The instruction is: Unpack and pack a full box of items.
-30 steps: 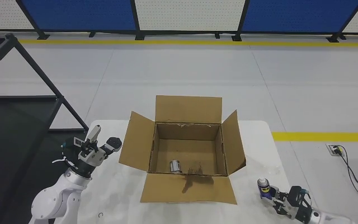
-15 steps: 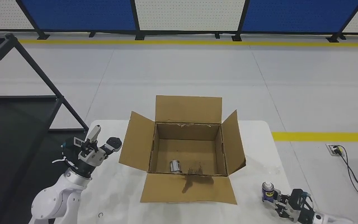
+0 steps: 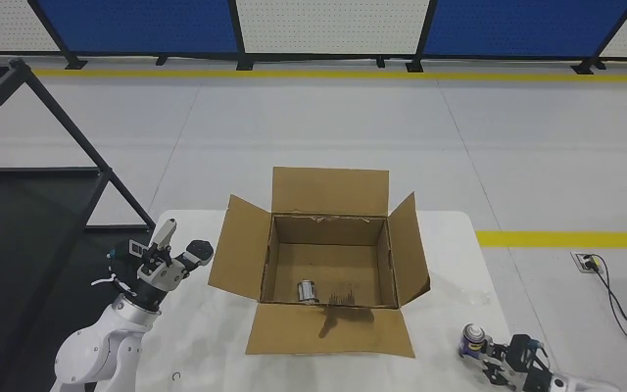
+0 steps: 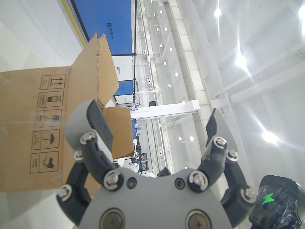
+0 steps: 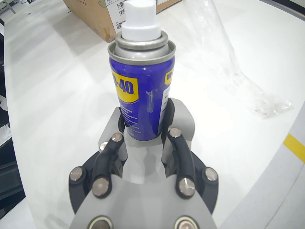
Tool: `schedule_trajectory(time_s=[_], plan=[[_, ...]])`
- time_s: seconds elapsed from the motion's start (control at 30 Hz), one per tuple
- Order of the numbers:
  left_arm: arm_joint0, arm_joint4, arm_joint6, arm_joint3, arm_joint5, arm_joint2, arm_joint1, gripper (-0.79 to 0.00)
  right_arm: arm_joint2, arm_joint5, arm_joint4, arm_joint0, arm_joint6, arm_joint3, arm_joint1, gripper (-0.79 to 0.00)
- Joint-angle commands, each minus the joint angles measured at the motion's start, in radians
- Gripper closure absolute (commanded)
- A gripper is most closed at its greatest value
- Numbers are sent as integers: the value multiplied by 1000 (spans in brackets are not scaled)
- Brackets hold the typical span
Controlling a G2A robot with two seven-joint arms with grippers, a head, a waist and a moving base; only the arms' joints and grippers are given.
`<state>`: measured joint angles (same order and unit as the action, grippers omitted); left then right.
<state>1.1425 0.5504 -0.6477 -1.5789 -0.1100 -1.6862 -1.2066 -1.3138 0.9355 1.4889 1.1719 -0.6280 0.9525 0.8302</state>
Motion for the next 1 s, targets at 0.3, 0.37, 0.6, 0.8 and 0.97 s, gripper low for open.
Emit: schedule_trajectory(time_s=[0.3, 0.37, 0.6, 0.8, 0.97], plan=[[0, 0, 0, 0, 0, 0, 0, -785, -11, 7, 16, 10, -35, 2, -7, -573], [0, 0, 0, 0, 0, 0, 0, -785, -16, 7, 14, 13, -45, 2, -8, -640], [0, 0, 0, 0, 0, 0, 0, -785, -36, 11, 15, 26, -72, 13, -16, -760], [0, 0, 0, 0, 0, 0, 0, -785, -40, 5, 13, 38, -80, 35, -17, -477], [0, 0, 0, 0, 0, 0, 0, -785, -36, 0, -2, 37, -85, 43, -15, -296]])
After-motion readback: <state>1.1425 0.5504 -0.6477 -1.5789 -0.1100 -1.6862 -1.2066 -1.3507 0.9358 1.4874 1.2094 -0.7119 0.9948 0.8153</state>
